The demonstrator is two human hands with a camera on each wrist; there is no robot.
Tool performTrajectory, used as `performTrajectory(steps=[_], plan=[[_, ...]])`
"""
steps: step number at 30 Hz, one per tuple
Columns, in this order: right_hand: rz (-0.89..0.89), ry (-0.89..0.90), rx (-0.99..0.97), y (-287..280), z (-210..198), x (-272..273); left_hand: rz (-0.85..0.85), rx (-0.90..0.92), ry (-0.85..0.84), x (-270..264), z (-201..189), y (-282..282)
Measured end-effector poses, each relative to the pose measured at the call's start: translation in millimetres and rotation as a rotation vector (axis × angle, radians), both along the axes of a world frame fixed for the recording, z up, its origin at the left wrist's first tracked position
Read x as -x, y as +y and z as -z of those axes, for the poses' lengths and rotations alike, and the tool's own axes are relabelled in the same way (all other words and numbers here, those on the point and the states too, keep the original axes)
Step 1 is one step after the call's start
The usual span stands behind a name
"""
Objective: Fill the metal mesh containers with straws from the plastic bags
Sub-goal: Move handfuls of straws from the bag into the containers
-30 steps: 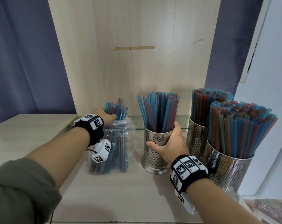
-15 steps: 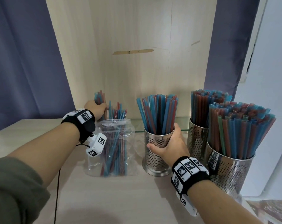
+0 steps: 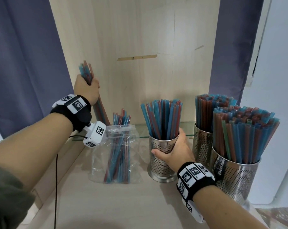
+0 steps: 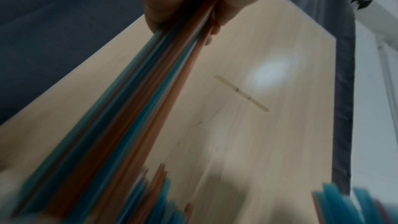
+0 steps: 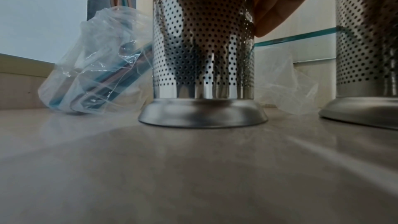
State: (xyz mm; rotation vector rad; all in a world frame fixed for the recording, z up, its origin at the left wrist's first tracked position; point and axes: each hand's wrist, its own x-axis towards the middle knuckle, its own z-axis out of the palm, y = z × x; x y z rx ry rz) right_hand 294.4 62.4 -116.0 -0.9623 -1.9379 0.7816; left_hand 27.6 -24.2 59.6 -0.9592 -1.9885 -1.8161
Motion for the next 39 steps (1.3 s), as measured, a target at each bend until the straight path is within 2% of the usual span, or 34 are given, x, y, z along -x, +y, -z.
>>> performTrajectory(steps=[5, 9, 13, 16, 19, 24, 26, 33, 39], plan=[[0.001, -0.007, 0.021, 2, 2, 0, -0.021, -0.332, 0.037, -9, -37, -16], [-0.011, -0.003, 0.022, 2, 2, 0, 0.009, -0.475, 0.095, -33, -64, -32], [-0.012, -0.003, 0.029, 1, 1, 0, 0.208, -0.589, 0.054, -65, -83, -41], [-0.013, 0.002, 0.024, 2, 2, 0, 0.431, -0.537, -0.062, -89, -87, -42], [-0.013, 0.006, 0.025, 2, 2, 0, 0.601, -0.382, -0.150, -107, -78, -32], [-0.015, 0.000, 0.038, 3, 4, 0, 0.723, -0.247, -0.128, -127, -52, -10], [-0.020, 0.005, 0.039, 3, 3, 0, 0.719, -0.243, -0.127, -132, -43, -1], [-0.038, 0.029, 0.031, 2, 3, -2, 0.511, -0.353, -0.069, -139, -22, 23], [-0.042, 0.012, 0.034, 3, 3, -3, 0.485, -0.460, -0.097, -139, -35, 23]])
